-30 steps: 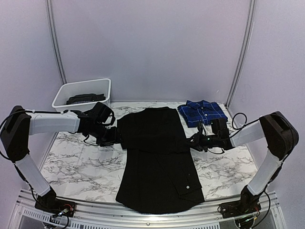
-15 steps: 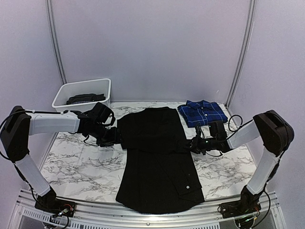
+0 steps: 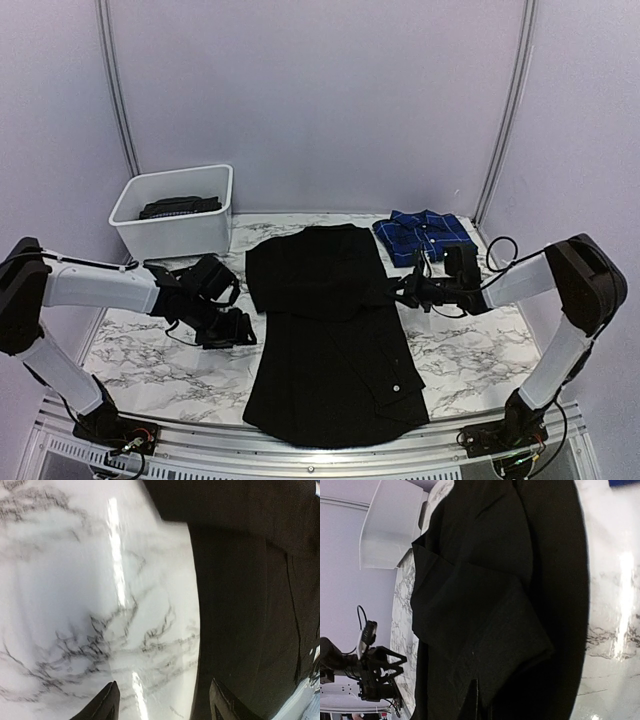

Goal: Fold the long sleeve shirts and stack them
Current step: Fold the 1/3-folded shirt at the center of the board.

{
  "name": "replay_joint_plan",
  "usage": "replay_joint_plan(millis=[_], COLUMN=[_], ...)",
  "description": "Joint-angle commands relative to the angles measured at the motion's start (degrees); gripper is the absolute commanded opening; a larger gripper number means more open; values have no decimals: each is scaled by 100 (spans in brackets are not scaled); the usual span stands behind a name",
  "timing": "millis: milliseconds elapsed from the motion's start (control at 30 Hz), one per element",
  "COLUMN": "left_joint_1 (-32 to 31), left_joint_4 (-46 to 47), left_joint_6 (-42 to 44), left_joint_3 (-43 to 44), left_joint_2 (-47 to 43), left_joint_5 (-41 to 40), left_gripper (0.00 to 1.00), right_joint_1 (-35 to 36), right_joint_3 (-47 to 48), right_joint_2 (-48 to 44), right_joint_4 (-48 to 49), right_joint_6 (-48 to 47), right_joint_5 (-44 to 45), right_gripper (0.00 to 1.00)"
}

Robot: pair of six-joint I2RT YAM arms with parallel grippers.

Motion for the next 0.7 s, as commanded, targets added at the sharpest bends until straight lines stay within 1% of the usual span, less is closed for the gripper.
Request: replay_joint_plan(millis=[0, 167, 267, 333, 467, 667], left_joint_1=[-566, -1491, -1969, -2232, -2554, -2842], left_joint_4=[-15, -14, -11, 29, 56, 79], left_joint_6=[-730, -1583, -1999, -2249, -2649, -3065], left_joint_3=[-591, -1126, -1247, -1283, -1295, -1317], left_joint_2=[-561, -1025, -1134, -1197, -1192, -1121], left_joint_5=[-88, -265, -377, -435, -507, -661], left_gripper=[62, 60, 59, 59, 57, 47], right_joint_1=[70, 144, 241, 263, 293, 469], right_joint_3=[423, 732, 991, 1021, 1115, 1594], right_joint_2=[-365, -638, -675, -679, -691, -767], right_joint_4=[6, -351, -831, -925, -987, -1529], right_joint_6=[-83, -322, -613, -650, -649, -873], right_joint_5=[-9, 79, 280, 315, 279, 459], right_gripper=[0, 0, 0, 0, 0, 0])
